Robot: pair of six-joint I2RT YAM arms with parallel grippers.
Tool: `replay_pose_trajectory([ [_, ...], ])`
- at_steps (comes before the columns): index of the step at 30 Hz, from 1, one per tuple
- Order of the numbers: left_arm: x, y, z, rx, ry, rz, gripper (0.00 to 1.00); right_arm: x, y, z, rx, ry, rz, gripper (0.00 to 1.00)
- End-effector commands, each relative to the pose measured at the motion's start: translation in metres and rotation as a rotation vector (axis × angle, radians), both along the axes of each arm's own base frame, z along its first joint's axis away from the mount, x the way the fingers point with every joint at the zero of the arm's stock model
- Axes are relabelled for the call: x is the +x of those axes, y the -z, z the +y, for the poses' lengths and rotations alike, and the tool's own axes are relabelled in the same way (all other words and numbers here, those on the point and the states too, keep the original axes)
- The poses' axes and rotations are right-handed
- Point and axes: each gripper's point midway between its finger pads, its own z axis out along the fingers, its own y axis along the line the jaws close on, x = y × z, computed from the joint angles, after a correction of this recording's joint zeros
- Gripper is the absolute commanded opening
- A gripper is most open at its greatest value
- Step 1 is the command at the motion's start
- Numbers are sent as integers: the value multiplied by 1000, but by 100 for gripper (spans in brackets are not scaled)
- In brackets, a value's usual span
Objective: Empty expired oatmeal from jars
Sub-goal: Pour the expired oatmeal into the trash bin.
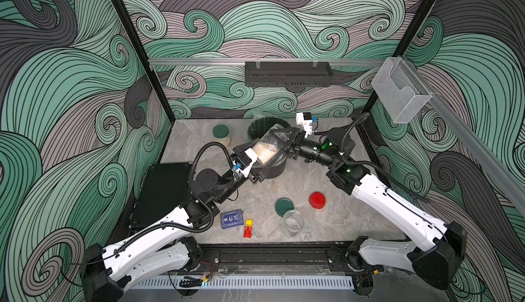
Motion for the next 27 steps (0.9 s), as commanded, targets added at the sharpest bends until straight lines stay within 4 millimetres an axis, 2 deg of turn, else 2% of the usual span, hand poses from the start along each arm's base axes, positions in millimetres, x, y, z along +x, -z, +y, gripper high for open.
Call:
replay_pose_trajectory([
  [1, 1, -2, -2, 7, 7, -9, 71, -4, -38, -7, 72, 9, -78, 36],
  [4, 2, -1, -3, 11, 8, -5, 63, -4, -37, -6, 74, 8, -75, 36],
  [11, 3, 0, -2, 12, 3, -3, 52, -3, -39, -6, 78, 8, -77, 36],
  [13, 2, -1, -2, 10, 6, -3, 45, -3, -39, -6, 79, 5, -77, 37],
  [15, 1, -3, -1, 7, 9, -2, 35, -2, -39, -6, 80, 9, -78, 40],
  [20, 3, -8, 0, -3, 9, 30, 0, 0, -35, -5, 77, 12, -71, 52],
  [27, 20, -6, -5, -3, -39, 88, 0, 8, -26, -5, 73, 17, -51, 72],
])
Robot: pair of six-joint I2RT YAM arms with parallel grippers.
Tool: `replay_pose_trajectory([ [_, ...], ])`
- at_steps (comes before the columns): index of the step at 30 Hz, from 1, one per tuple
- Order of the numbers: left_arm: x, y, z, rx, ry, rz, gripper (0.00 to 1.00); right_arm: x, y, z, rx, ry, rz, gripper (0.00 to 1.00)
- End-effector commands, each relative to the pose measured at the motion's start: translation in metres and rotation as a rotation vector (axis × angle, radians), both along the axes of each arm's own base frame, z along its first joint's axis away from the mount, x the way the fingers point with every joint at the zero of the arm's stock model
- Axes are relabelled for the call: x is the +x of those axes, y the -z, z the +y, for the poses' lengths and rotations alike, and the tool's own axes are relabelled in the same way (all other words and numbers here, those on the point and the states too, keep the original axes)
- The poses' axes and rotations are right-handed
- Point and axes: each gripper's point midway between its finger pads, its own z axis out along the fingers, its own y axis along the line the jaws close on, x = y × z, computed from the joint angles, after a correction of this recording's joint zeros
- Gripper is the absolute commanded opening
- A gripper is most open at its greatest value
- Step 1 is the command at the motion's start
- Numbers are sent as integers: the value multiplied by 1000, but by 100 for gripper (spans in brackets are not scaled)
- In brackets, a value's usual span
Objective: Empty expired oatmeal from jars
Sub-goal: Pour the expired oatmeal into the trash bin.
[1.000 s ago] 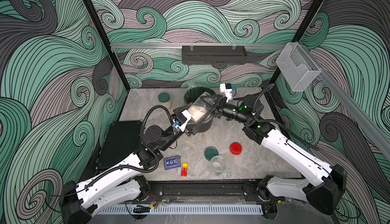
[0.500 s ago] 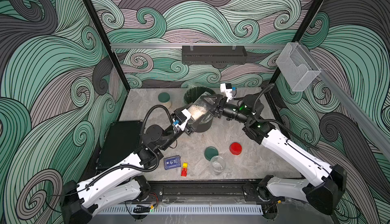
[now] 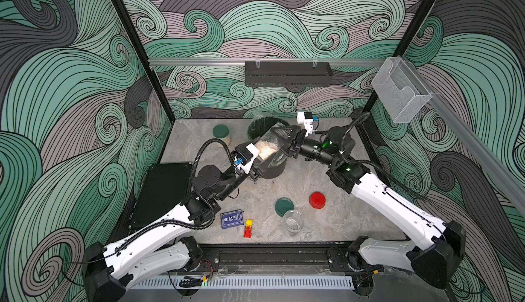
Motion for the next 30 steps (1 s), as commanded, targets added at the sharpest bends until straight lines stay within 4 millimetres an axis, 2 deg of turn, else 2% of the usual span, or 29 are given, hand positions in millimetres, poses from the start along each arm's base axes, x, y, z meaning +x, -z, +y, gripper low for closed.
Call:
replay_pose_trajectory([
  [1, 9, -7, -2, -17, -22, 48, 0, 1, -26, -3, 61, 7, -74, 74],
  [14, 30, 1, -6, -1, -43, 126, 0, 16, 1, -17, 52, 27, -21, 99],
  [30, 50, 13, -7, 1, -89, 212, 0, 19, 46, -23, -25, 37, 57, 99],
])
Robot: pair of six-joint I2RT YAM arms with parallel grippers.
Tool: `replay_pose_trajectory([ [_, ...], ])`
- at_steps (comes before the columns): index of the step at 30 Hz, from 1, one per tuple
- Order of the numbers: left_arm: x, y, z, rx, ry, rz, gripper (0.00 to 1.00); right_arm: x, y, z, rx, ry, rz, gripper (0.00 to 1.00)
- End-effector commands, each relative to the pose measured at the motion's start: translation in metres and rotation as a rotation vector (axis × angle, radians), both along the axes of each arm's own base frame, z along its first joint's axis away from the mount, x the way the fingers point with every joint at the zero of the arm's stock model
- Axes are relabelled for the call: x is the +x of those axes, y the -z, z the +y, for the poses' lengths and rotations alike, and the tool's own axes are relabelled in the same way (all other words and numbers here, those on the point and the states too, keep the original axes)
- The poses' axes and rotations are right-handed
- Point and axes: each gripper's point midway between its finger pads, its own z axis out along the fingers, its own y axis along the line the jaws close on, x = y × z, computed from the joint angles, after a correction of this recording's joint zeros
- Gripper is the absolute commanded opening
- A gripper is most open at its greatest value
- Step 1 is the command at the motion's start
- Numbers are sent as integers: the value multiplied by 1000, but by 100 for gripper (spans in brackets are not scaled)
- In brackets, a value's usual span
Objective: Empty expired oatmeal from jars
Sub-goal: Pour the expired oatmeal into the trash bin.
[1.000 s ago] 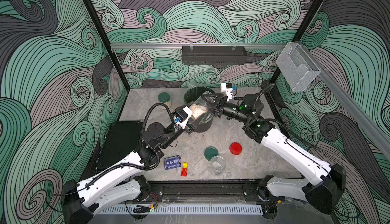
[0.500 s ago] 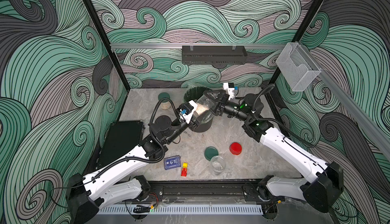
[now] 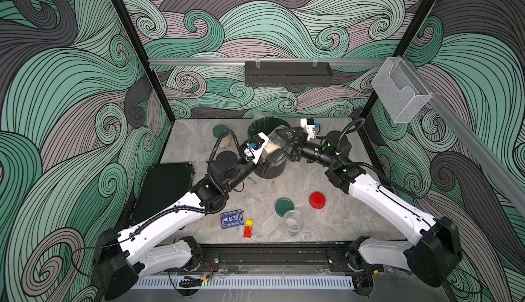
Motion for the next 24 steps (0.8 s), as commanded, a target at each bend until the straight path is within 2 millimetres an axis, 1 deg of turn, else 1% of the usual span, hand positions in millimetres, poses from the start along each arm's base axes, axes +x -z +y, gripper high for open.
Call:
replay_pose_trajectory([
  [1, 5, -28, 5, -71, -30, -20, 0, -7, -7, -4, -2, -5, -34, 99],
  [9, 19, -17, 3, -47, -66, 26, 0, -10, 12, -9, -61, 11, -9, 99],
  [14, 28, -16, 3, -22, -100, 83, 0, -19, 10, -15, -83, 8, -45, 99],
  [18, 32, -16, 8, -20, -137, 125, 0, -25, 7, -24, -105, 19, -82, 99],
  [24, 37, -14, 13, -31, -180, 155, 0, -30, 9, -38, -130, 41, -108, 99],
])
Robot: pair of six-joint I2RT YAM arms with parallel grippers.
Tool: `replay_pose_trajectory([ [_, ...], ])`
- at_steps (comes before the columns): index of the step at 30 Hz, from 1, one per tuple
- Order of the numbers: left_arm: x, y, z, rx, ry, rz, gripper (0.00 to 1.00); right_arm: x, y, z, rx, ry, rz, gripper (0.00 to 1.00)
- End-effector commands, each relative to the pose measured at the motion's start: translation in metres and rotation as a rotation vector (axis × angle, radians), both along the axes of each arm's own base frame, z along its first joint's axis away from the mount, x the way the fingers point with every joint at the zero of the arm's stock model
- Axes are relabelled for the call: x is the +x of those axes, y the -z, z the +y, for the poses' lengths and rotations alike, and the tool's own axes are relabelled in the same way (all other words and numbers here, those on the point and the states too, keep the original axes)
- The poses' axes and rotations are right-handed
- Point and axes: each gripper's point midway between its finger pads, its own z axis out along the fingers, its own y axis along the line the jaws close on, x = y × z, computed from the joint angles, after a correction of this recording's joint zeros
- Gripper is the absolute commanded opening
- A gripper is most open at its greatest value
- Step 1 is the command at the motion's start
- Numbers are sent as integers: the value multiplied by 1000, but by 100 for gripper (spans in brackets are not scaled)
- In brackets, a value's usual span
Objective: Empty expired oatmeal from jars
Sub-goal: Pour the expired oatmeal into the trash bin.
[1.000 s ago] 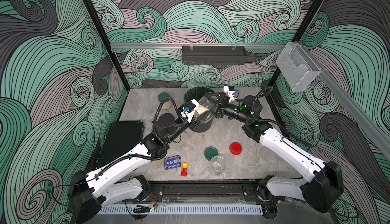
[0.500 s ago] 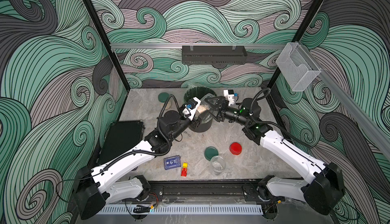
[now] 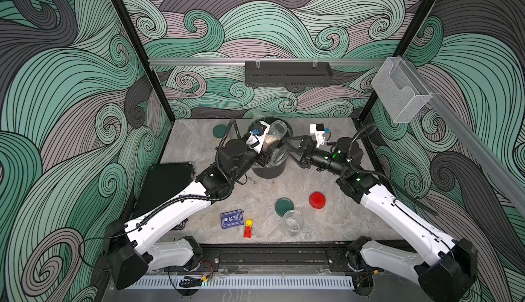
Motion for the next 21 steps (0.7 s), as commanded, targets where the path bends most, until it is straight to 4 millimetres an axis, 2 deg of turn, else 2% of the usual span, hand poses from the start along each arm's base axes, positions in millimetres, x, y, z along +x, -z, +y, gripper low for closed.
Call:
replay_pose_trajectory([
  [1, 4, -20, 8, -43, -50, 8, 0, -4, 3, -7, -37, 9, -36, 99],
  [7, 9, -18, 19, 18, -120, 103, 0, -6, 3, -23, -98, 54, -86, 99],
  [13, 14, -21, 25, 119, -175, 213, 0, -4, -6, -39, -113, 89, -132, 99],
  [14, 16, -15, 24, 144, -178, 242, 0, -3, -8, -41, -116, 92, -138, 99],
  [18, 17, -16, 24, 189, -188, 308, 0, -2, -12, -44, -121, 97, -148, 99],
  [19, 22, -5, 21, 219, -194, 345, 0, -2, -12, -44, -123, 97, -148, 99],
  [21, 25, -2, 20, 240, -203, 382, 0, -2, -11, -45, -125, 98, -147, 99],
])
